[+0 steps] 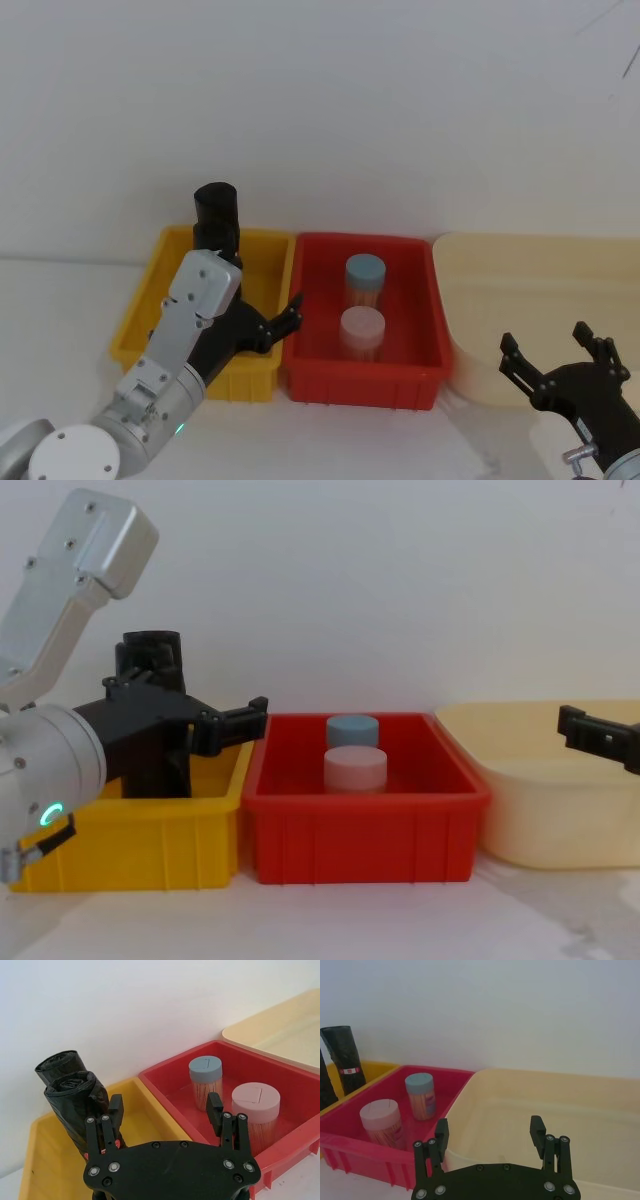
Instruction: Pick up the garbage bag with the one hand and transfer it to the other hand.
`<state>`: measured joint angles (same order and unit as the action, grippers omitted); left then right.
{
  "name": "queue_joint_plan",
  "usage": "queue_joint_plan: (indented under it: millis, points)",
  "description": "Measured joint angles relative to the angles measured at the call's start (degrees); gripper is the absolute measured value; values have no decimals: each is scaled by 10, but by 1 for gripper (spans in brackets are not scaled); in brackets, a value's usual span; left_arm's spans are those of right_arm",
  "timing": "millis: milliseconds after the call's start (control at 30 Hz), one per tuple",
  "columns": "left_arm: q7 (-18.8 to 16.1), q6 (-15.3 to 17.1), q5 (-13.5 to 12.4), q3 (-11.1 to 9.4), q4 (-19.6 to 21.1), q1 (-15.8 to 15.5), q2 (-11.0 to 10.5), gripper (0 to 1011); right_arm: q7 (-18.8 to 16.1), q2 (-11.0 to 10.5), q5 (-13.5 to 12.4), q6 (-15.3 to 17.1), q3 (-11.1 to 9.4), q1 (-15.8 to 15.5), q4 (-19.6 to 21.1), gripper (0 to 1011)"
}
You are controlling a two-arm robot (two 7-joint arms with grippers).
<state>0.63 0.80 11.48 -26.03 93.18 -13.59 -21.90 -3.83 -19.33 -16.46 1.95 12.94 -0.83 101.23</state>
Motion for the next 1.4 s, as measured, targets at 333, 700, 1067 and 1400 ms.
queue_joint_plan:
  millis: [333,700,1067,1400]
  points:
    - [0,0,0,0,0,0,0,1001,0,0,0,0,0,0,0,1001]
    - [0,0,0,0,0,0,0,1001,0,0,0,0,0,0,0,1002]
    - [0,0,0,0,0,0,0,1001,0,0,0,0,0,0,0,1002]
    - [0,0,0,0,0,0,0,1001,-19,-12,-7,7,-4,-7,9,1001]
